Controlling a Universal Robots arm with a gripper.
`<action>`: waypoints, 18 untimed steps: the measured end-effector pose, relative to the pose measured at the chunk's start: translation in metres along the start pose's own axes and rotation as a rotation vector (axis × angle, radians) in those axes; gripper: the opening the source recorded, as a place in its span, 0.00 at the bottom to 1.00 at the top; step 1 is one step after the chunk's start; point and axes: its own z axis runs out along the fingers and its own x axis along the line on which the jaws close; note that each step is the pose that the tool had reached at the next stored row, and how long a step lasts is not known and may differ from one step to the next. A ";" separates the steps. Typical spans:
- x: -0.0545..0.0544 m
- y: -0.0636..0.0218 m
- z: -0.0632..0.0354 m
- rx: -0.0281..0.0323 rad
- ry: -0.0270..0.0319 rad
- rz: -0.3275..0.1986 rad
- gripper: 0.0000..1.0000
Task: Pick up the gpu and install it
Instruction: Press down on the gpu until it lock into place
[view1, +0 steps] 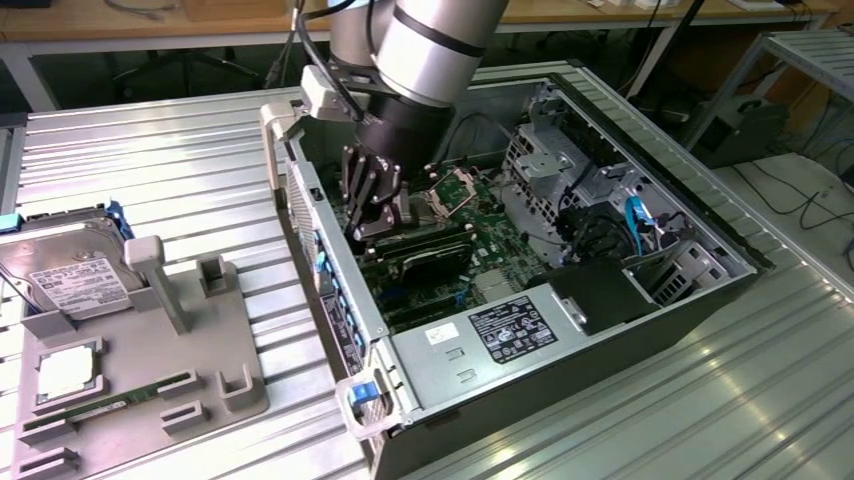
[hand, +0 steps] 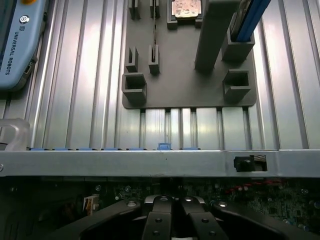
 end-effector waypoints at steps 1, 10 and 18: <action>0.000 -0.0007 0.0007 -0.0005 -0.0002 0.000 0.11; -0.001 -0.0162 -0.0022 -0.0011 -0.0043 -0.001 0.11; -0.004 -0.0171 -0.0024 0.0424 -0.0098 0.002 0.11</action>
